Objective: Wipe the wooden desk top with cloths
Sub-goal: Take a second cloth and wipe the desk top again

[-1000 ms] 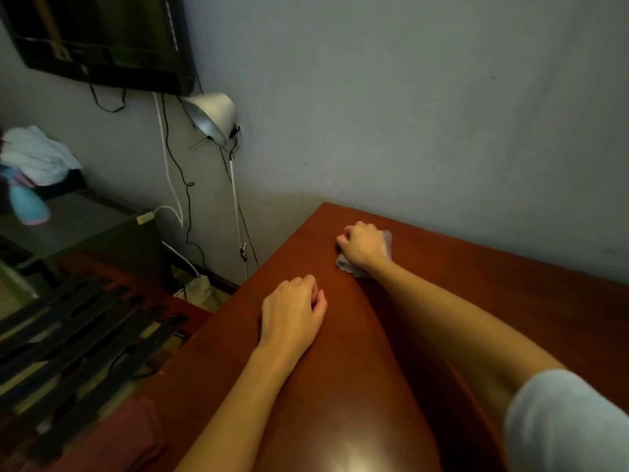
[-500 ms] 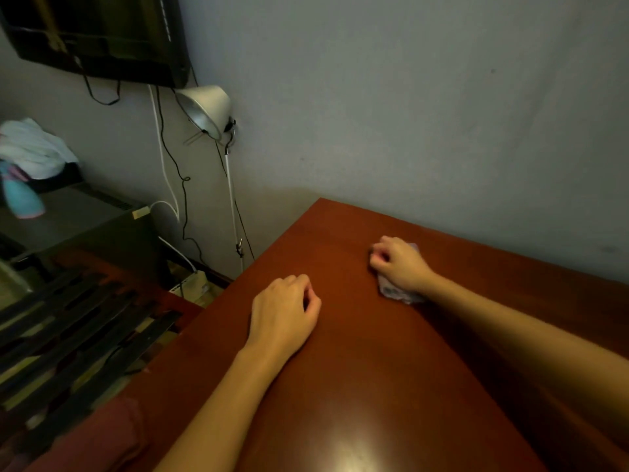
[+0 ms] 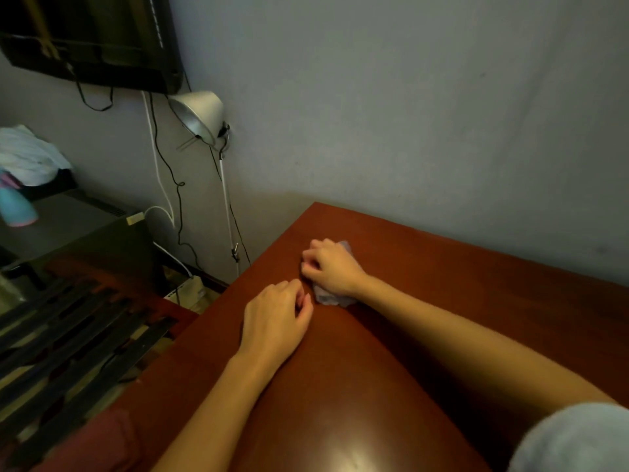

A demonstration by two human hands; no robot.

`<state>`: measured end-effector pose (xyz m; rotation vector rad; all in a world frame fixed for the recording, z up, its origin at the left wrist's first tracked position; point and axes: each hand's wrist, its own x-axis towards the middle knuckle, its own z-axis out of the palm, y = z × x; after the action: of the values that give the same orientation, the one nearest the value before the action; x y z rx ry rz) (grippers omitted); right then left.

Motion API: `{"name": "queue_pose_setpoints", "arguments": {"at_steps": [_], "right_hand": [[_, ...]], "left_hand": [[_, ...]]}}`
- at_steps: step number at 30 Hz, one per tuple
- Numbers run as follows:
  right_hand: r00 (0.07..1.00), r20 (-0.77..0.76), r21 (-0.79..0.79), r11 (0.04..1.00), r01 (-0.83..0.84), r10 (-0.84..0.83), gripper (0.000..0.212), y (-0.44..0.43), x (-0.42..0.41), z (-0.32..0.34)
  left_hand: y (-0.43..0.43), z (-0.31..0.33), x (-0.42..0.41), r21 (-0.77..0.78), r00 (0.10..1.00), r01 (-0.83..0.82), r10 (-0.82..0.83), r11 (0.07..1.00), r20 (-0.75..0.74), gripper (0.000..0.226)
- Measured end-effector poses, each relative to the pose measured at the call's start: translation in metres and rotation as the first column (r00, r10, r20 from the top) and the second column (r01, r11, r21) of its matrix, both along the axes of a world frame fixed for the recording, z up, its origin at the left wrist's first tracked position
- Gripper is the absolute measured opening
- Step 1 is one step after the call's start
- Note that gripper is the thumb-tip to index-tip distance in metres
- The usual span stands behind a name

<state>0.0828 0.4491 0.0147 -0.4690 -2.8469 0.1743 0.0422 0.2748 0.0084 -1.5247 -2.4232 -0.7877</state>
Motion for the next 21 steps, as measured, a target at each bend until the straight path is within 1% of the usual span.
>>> {"name": "queue_pose_setpoints", "arguments": {"at_steps": [1,2,4,6,8,9,11,13,15,16,18,21], "right_hand": [[0.997,-0.011,-0.021,0.997,-0.076,0.075,0.025,-0.003,0.013,0.0],[0.993,-0.016,-0.048,0.992,-0.117,0.116,0.024,0.0,0.026,0.001],[0.995,-0.019,-0.081,0.991,-0.102,0.101,0.025,0.018,0.05,0.002],[0.999,-0.044,-0.09,0.996,-0.009,0.005,0.036,0.049,0.07,0.0],[0.988,-0.059,-0.08,0.987,0.138,-0.143,0.048,0.085,0.079,-0.001],[0.973,-0.057,-0.074,0.973,0.219,-0.224,0.048,0.102,0.078,-0.001],[0.929,-0.033,-0.09,0.927,0.365,-0.369,0.033,0.132,0.065,0.0],[0.889,-0.013,-0.102,0.885,0.454,-0.457,0.023,0.15,0.041,0.002],[0.851,0.009,-0.089,0.847,0.523,-0.525,0.024,0.153,0.01,0.004],[0.846,0.018,-0.068,0.844,0.533,-0.533,0.026,0.149,-0.007,0.005],[0.877,0.032,-0.012,0.877,0.481,-0.48,0.03,0.126,-0.04,0.007],[0.961,0.048,0.018,0.962,0.272,-0.273,0.03,0.074,-0.071,0.008]], "left_hand": [[-0.001,0.0,0.0,0.003,1.0,0.002,-0.002,1.0,0.003,0.019],[-0.001,-0.001,0.0,0.003,1.0,0.002,-0.002,1.0,0.005,0.019],[-0.002,-0.001,0.0,-0.003,1.0,0.007,-0.007,1.0,0.012,0.019],[-0.002,-0.001,-0.001,-0.005,1.0,0.013,-0.013,1.0,0.023,0.019],[-0.001,-0.001,-0.001,0.007,0.999,0.017,-0.017,1.0,0.027,0.019],[-0.001,-0.001,0.0,0.008,1.0,0.019,-0.019,1.0,0.022,0.019],[0.001,0.0,0.0,-0.011,1.0,0.017,-0.017,1.0,0.009,0.02],[0.002,0.0,0.0,-0.021,1.0,0.013,-0.013,1.0,0.003,0.02],[0.002,0.0,0.0,-0.016,1.0,0.015,-0.015,1.0,0.004,0.02],[0.002,0.0,0.0,-0.015,1.0,0.016,-0.016,1.0,0.005,0.02],[0.002,0.001,0.001,-0.021,1.0,0.015,-0.015,1.0,0.003,0.02],[0.001,0.0,-0.001,-0.022,1.0,0.007,-0.007,1.0,0.005,0.02]]}}
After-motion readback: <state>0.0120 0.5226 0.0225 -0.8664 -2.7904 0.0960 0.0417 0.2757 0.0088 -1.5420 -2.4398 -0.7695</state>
